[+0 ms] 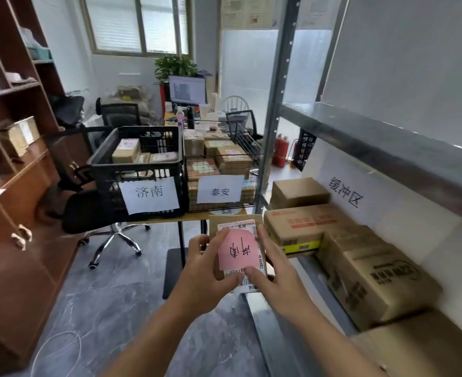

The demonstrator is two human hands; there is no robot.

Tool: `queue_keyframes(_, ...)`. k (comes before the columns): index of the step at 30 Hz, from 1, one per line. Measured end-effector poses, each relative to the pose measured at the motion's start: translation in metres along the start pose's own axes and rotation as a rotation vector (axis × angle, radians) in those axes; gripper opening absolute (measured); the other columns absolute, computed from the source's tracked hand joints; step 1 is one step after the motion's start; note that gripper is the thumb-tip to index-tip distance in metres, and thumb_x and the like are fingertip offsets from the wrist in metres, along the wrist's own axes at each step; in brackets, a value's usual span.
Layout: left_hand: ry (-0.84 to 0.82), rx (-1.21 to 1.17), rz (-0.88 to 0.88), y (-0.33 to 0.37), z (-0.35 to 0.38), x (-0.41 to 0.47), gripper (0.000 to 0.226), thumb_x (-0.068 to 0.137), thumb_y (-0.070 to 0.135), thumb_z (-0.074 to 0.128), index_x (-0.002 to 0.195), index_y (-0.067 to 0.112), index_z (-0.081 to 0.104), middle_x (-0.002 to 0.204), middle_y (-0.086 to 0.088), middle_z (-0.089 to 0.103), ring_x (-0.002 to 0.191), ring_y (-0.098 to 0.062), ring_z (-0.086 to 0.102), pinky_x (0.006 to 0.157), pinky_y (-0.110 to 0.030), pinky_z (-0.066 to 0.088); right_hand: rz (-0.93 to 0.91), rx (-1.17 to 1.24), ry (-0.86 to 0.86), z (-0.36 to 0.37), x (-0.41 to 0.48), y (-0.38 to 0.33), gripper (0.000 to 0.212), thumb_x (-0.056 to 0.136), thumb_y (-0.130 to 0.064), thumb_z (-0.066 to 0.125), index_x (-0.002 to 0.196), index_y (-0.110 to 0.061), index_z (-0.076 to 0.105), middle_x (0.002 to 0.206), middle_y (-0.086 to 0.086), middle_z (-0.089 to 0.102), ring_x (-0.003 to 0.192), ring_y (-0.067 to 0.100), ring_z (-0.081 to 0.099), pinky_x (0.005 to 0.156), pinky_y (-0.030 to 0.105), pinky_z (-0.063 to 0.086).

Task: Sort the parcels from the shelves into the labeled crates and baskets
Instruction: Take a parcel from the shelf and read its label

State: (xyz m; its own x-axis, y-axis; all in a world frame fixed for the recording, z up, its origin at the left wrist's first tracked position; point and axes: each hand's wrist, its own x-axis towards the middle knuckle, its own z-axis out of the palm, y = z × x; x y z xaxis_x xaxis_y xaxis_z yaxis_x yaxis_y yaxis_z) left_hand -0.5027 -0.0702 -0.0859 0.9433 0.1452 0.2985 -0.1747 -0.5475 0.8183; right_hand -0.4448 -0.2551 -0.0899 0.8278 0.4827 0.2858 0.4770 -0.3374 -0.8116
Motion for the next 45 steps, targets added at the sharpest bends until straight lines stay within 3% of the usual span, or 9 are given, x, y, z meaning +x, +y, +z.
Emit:
queue_keyframes(6,0.018,0.046,-0.039,-0.053,-0.04,0.058,0.083,0.081,0.036,0.078,0.139,0.051,0.021,0.131,0.013,0.019,0.112,-0.01,0.05,0.075,-0.002,0.045,-0.036,0.027,-0.031,0.041,0.083,0.011,0.061,0.102,-0.018,0.06,0.141,-0.053,0.03,0.144,-0.017,0.039,0.121,-0.029,0.033,0.088,0.0,0.039)
queue_keyframes(12,0.023,0.075,-0.001,-0.108,-0.115,0.139,0.089,0.077,0.043,0.079,0.144,0.052,0.021,0.125,0.023,0.021,0.117,-0.004,0.045,0.085,-0.021,0.056,-0.024,0.105,-0.05,0.09,0.191,0.004,0.063,0.102,-0.029,0.059,0.145,-0.066,0.03,0.146,-0.021,0.041,0.131,0.001,0.046,0.096,0.022,0.054)
queue_keyframes(19,0.029,0.102,0.101,-0.156,-0.189,0.206,0.088,0.081,0.042,0.076,0.142,0.061,0.015,0.135,0.022,0.023,0.125,-0.005,0.044,0.089,-0.022,0.055,0.001,0.193,-0.005,0.146,0.293,-0.004,0.067,0.096,-0.042,0.064,0.147,-0.065,0.027,0.142,-0.009,0.048,0.122,0.007,0.057,0.1,0.044,0.055)
queue_keyframes(25,0.142,0.112,0.155,-0.179,-0.225,0.249,0.075,0.088,0.04,0.07,0.147,0.048,0.024,0.14,0.026,0.037,0.129,0.005,0.04,0.094,-0.005,0.039,-0.009,0.234,0.066,0.177,0.361,-0.012,0.065,0.098,-0.044,0.06,0.146,-0.069,0.025,0.143,-0.014,0.048,0.126,0.007,0.054,0.105,0.044,0.051)
queue_keyframes(27,0.186,0.075,0.134,-0.188,-0.235,0.266,0.067,0.089,0.044,0.063,0.145,0.049,0.028,0.14,0.029,0.039,0.129,0.003,0.043,0.096,-0.015,0.044,-0.007,0.246,0.065,0.184,0.388,-0.015,0.064,0.099,-0.045,0.058,0.147,-0.068,0.023,0.144,-0.014,0.048,0.128,0.006,0.052,0.107,0.04,0.049)
queue_keyframes(31,0.269,0.096,0.076,-0.209,-0.255,0.302,0.059,0.089,0.04,0.057,0.142,0.046,0.033,0.137,0.027,0.041,0.127,0.007,0.042,0.094,-0.014,0.042,0.002,0.219,0.051,0.191,0.45,-0.017,0.063,0.103,-0.039,0.055,0.147,-0.065,0.02,0.142,-0.011,0.048,0.124,-0.001,0.049,0.091,0.009,0.042)
queue_keyframes(36,0.375,0.223,-0.043,-0.256,-0.287,0.354,0.055,0.092,0.031,0.06,0.144,0.028,0.043,0.135,0.014,0.047,0.126,-0.007,0.046,0.104,-0.035,0.044,0.041,0.196,-0.044,0.205,0.541,-0.01,0.064,0.103,-0.042,0.054,0.152,-0.061,0.018,0.146,-0.015,0.042,0.127,0.009,0.043,0.102,0.03,0.033)
queue_keyframes(40,0.395,0.384,-0.189,-0.292,-0.318,0.396,0.051,0.092,0.024,0.061,0.141,0.022,0.048,0.134,0.006,0.05,0.128,-0.015,0.045,0.106,-0.031,0.035,0.089,0.181,-0.117,0.232,0.617,0.0,0.067,0.103,-0.037,0.056,0.155,-0.055,0.018,0.137,-0.003,0.053,0.114,0.012,0.053,0.079,0.013,0.037)
queue_keyframes(45,0.407,0.509,-0.365,-0.337,-0.35,0.425,0.049,0.091,0.023,0.063,0.138,0.019,0.053,0.139,-0.003,0.051,0.131,-0.024,0.044,0.109,-0.036,0.033,0.215,0.209,-0.29,0.281,0.681,0.021,0.072,0.102,-0.028,0.055,0.159,-0.048,0.015,0.138,0.001,0.056,0.095,0.009,0.062,0.07,0.021,0.05)
